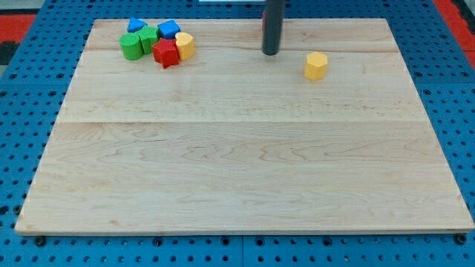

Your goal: Slide the red circle slightly left

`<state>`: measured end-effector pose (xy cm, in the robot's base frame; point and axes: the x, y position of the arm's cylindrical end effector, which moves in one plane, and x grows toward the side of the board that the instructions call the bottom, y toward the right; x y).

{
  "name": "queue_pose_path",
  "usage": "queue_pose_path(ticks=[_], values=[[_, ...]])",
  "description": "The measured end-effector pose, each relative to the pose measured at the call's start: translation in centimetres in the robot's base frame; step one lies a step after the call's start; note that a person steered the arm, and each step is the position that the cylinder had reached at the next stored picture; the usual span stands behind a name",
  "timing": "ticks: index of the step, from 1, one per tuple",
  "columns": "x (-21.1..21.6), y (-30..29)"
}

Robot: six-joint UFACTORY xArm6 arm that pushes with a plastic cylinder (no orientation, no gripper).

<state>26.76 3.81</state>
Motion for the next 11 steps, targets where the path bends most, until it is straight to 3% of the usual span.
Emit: queue_pose_path(ticks=[1, 2, 3, 4, 5, 6, 7, 8, 9, 10, 11], values=[[-7.3, -3.7], [-7.5, -3.5], [-6.7, 2.6], [-1.5, 3.2], [-1.6, 11.4], [-7.2, 12.8], [-7.6, 12.6], [-7.5, 7.1], [-4.1, 5.2], [-0.9, -0.6], [-5.8, -2.6]])
